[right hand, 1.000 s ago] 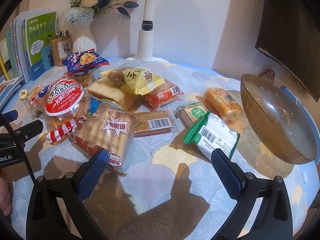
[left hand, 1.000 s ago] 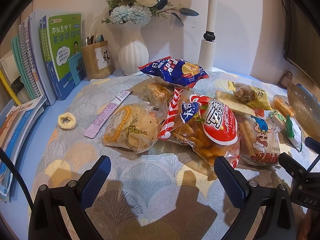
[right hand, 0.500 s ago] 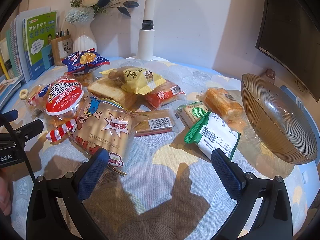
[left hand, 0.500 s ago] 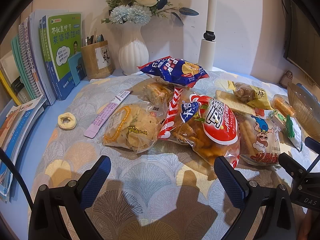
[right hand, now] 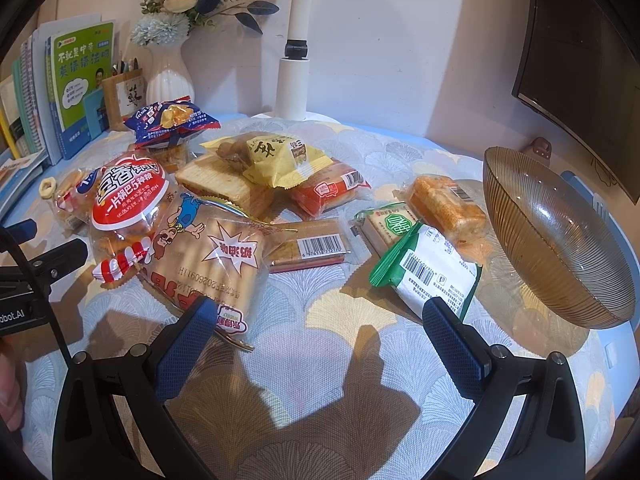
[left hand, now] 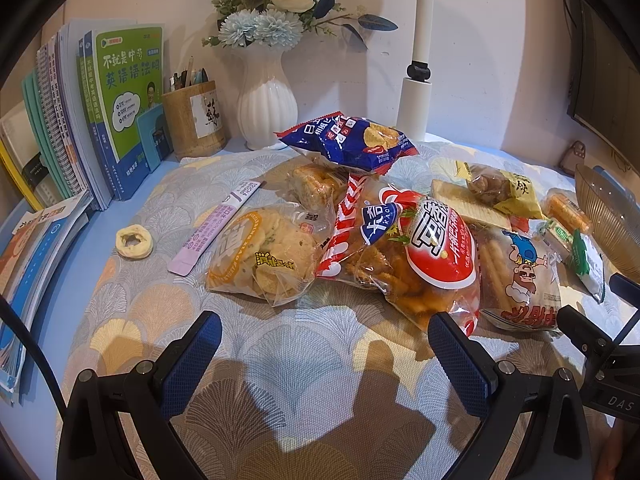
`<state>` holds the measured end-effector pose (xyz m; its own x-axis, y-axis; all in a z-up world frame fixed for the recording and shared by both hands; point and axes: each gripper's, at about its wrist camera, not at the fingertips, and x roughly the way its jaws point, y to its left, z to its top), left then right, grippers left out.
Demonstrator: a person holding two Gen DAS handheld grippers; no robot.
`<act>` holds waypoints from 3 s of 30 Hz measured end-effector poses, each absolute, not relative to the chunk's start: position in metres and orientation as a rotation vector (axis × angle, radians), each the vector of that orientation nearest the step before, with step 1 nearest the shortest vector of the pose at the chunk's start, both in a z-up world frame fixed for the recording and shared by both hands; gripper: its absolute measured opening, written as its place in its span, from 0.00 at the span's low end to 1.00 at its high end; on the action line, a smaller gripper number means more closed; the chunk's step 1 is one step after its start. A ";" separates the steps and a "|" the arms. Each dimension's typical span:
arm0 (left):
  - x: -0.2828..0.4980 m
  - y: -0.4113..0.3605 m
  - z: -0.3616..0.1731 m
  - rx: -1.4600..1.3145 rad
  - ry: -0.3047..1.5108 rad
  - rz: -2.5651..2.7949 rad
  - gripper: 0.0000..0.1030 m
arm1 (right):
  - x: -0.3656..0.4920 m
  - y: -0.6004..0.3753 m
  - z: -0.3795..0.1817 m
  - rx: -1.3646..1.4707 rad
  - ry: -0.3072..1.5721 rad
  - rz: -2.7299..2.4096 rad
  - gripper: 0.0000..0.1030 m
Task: Organize snacks
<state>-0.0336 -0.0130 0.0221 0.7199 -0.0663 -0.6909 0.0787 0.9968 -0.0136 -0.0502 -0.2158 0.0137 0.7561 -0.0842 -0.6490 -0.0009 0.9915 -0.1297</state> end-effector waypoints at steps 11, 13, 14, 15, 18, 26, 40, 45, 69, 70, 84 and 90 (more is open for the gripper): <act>-0.033 -0.013 0.022 0.018 0.763 -0.080 0.99 | -0.050 -0.216 0.013 -0.122 0.714 -0.044 1.00; -0.033 -0.013 0.022 0.017 0.763 -0.081 0.99 | -0.050 -0.216 0.013 -0.122 0.715 -0.044 1.00; -0.033 -0.013 0.022 0.017 0.763 -0.080 0.99 | -0.051 -0.216 0.013 -0.122 0.715 -0.043 1.00; -0.033 -0.013 0.022 0.018 0.763 -0.081 0.99 | -0.051 -0.216 0.013 -0.122 0.715 -0.043 1.00; -0.034 -0.013 0.022 0.017 0.764 -0.081 0.99 | -0.050 -0.216 0.013 -0.122 0.715 -0.043 1.00; -0.034 -0.013 0.022 0.017 0.764 -0.081 0.99 | -0.050 -0.217 0.014 -0.122 0.716 -0.043 1.00; -0.034 -0.012 0.022 0.018 0.765 -0.081 0.99 | -0.050 -0.217 0.013 -0.122 0.717 -0.042 1.00; -0.034 -0.013 0.022 0.018 0.765 -0.081 0.99 | -0.050 -0.216 0.013 -0.123 0.718 -0.042 1.00; -0.034 -0.013 0.022 0.018 0.765 -0.081 0.99 | -0.049 -0.217 0.013 -0.123 0.720 -0.041 1.00; -0.034 -0.013 0.022 0.018 0.765 -0.081 0.99 | -0.049 -0.217 0.014 -0.123 0.720 -0.041 1.00; -0.045 0.014 0.030 -0.068 0.779 -0.180 0.99 | -0.073 -0.221 0.026 -0.101 0.595 0.005 1.00; -0.054 0.040 0.055 -0.177 0.800 -0.310 0.99 | -0.083 -0.226 0.037 -0.123 0.585 0.204 1.00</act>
